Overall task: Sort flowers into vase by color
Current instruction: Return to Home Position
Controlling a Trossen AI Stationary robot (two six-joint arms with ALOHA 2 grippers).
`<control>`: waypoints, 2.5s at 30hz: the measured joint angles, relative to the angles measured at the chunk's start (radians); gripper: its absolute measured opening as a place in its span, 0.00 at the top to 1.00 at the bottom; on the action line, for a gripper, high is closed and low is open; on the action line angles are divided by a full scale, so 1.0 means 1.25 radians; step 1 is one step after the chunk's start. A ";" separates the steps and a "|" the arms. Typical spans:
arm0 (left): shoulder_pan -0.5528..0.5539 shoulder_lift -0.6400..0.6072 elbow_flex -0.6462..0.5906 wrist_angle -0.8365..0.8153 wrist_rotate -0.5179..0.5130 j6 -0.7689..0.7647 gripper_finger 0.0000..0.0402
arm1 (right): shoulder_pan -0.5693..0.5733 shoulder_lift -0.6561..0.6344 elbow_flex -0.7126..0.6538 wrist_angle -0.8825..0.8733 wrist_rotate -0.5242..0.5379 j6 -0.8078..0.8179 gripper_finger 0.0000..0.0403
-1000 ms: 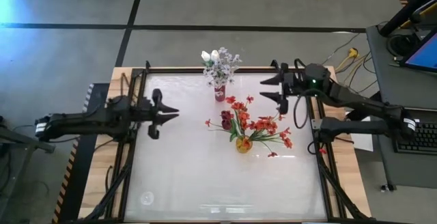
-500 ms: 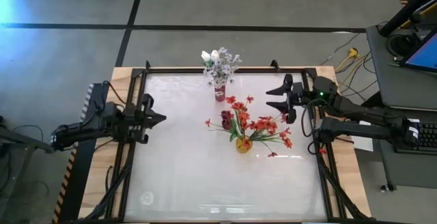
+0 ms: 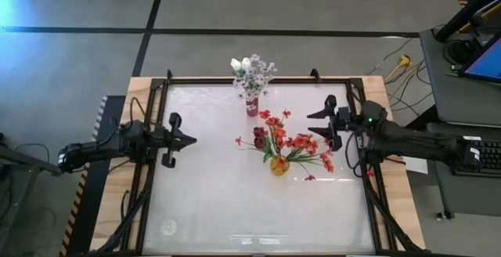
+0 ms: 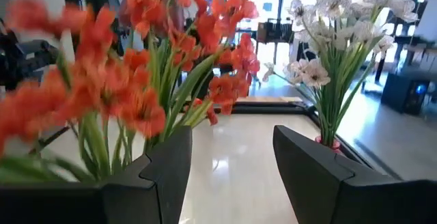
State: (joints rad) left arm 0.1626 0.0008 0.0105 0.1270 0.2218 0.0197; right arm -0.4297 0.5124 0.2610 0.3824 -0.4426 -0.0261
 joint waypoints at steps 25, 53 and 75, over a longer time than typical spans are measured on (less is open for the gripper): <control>0.000 0.036 0.008 -0.049 -0.106 -0.052 1.00 | -0.043 -0.281 -0.199 0.147 -0.079 0.008 0.51; 0.000 0.081 0.009 -0.049 -0.107 -0.053 1.00 | -0.086 -0.370 -0.200 -0.058 -0.212 -0.007 0.51; 0.000 0.116 0.009 -0.048 -0.106 -0.052 1.00 | -0.076 -0.335 -0.200 -0.112 -0.215 -0.139 0.51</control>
State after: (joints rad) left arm 0.1623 0.1459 0.0223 0.0666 0.0897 -0.0460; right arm -0.5251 0.0941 0.0105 0.2421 -0.7116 -0.2004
